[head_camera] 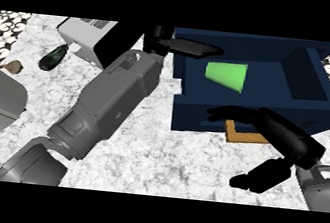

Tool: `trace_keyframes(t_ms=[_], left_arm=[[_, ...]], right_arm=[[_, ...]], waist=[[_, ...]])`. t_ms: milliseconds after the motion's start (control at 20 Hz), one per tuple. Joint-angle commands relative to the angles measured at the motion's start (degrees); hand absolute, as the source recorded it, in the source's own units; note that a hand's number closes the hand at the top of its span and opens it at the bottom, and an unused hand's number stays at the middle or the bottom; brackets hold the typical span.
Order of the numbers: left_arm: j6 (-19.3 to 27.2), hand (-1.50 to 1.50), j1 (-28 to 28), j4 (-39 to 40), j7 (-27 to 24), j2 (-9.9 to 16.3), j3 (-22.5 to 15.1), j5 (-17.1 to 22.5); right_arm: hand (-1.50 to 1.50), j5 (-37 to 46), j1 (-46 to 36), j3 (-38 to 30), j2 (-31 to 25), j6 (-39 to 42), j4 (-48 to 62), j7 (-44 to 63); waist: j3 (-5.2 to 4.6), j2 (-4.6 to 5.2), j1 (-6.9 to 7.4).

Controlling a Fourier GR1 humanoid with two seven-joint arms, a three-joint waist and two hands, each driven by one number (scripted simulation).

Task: Pick up the cup, place it into the drawer and close the drawer

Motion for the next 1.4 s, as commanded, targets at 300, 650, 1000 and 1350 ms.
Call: trace_keyframes(t_ms=[300,650,1000,1350], left_arm=[[-4.7,-1.5,8.0,-5.5,-2.7,1.77,0.43,0.82],[-7.44,-1.5,12.67,-10.35,-1.76,5.38,1.2,1.5],[-11.34,-1.5,18.19,-15.19,-0.4,8.68,0.12,1.42],[-12.21,-1.5,19.76,-17.79,0.94,8.31,-0.7,1.52]], right_arm=[[-1.5,20.83,-4.77,8.41,3.45,-9.4,27.95,-11.05],[1.5,24.44,-14.14,3.76,6.45,-19.2,53.38,-23.43],[1.5,19.95,-26.87,-6.38,3.94,-21.33,65.57,-29.2],[1.5,17.46,-35.89,-12.4,0.1,-22.87,72.35,-28.5]], waist=[[0.02,-0.55,6.88],[0.18,0.08,8.8],[0.24,0.38,11.64],[0.28,1.37,13.17]])
